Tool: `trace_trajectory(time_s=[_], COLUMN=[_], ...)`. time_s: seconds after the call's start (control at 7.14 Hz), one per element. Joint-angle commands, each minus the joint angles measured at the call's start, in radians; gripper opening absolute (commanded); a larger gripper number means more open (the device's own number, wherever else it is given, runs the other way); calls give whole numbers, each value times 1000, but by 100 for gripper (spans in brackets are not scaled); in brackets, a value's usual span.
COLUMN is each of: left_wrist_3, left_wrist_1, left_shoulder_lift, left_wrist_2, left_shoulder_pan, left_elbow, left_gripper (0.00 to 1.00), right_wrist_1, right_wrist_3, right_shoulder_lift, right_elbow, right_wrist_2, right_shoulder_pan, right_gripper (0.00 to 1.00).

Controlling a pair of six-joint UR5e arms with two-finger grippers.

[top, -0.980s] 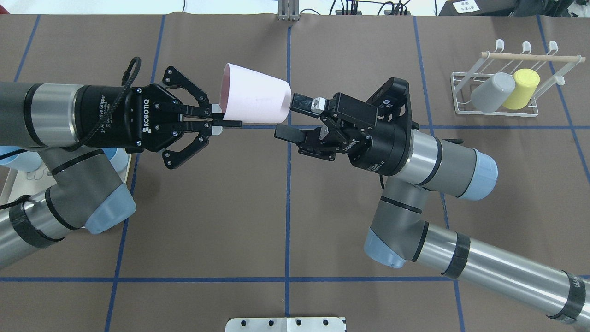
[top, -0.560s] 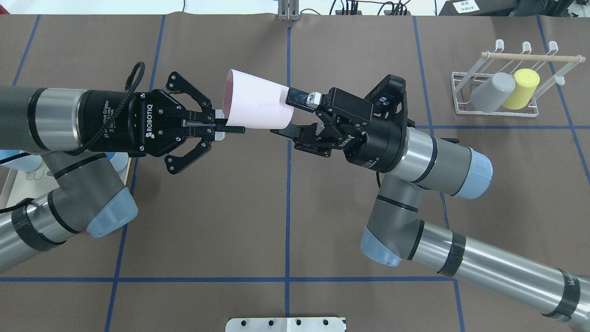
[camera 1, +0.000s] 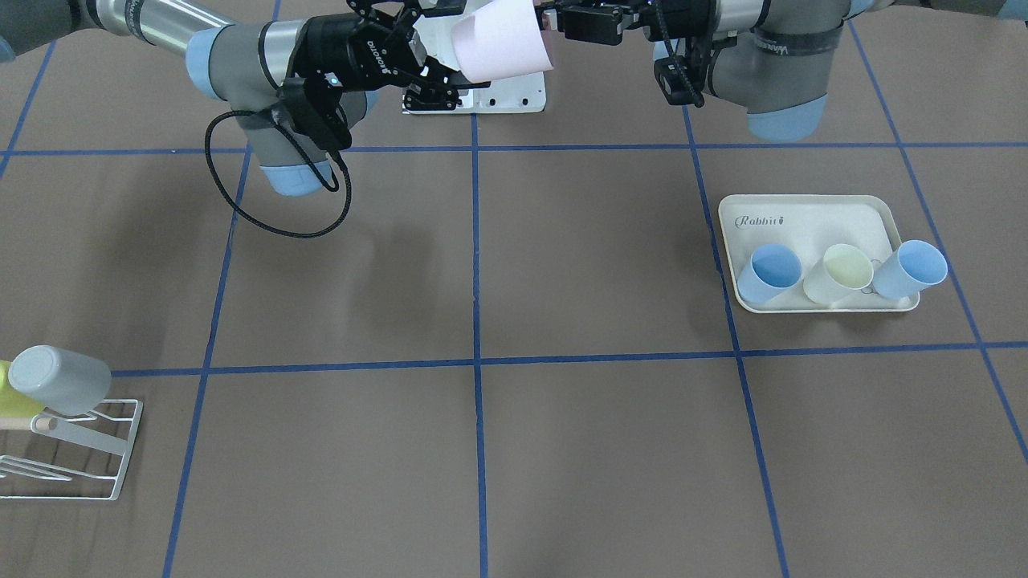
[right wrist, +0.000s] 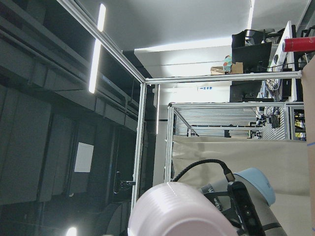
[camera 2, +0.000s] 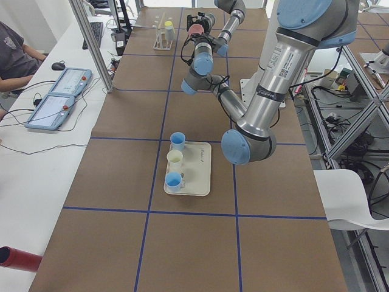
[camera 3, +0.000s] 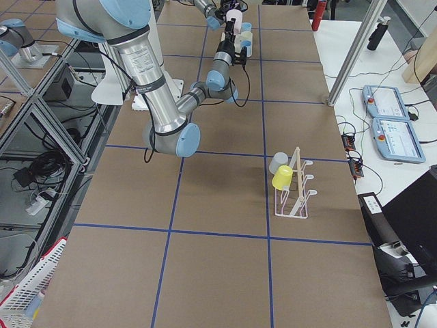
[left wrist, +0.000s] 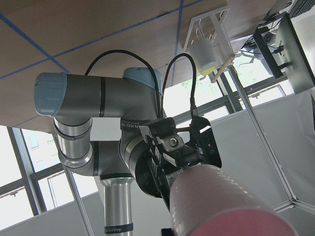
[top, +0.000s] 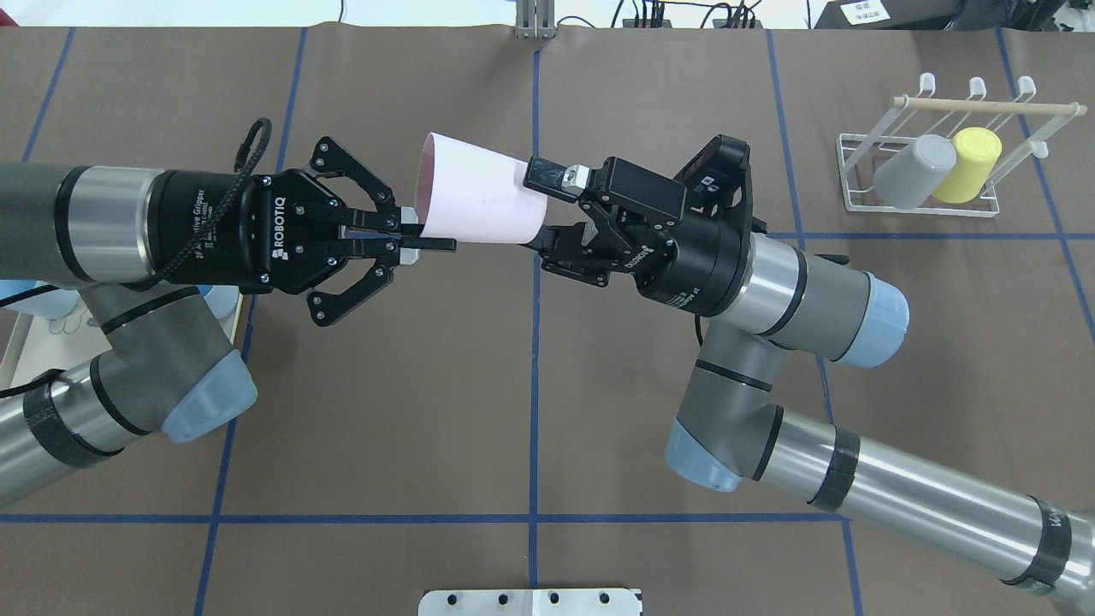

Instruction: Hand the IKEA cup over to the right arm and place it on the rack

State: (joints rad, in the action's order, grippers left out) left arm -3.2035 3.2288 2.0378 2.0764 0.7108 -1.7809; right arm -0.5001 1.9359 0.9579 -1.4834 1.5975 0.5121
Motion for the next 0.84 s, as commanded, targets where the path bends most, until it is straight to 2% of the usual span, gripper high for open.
trace_trajectory(time_s=[0.0,0.28,0.42,0.56,0.7], left_wrist_3=[2,7,11,11,16], left_wrist_1=[0,8,20,20,22], left_shoulder_lift=[-1,-2,-4,-7,-11], left_wrist_2=[1,2,4,8,8], left_shoulder_pan=[-1,-8,-8,-8,-2], left_elbow=[4,5,6,2,1], left_gripper=[0,0,50,99,100], right_wrist_1=[0,0,0,0,0], right_wrist_3=[0,0,-1,-2,-2], right_shoulder_lift=[-2,-1,1,1,1], right_elbow=[0,0,0,0,-1], right_wrist_2=[-10,-14,-13,-13,-13], right_shoulder_pan=[0,0,3,5,6], right_gripper=[72,51,43,40,40])
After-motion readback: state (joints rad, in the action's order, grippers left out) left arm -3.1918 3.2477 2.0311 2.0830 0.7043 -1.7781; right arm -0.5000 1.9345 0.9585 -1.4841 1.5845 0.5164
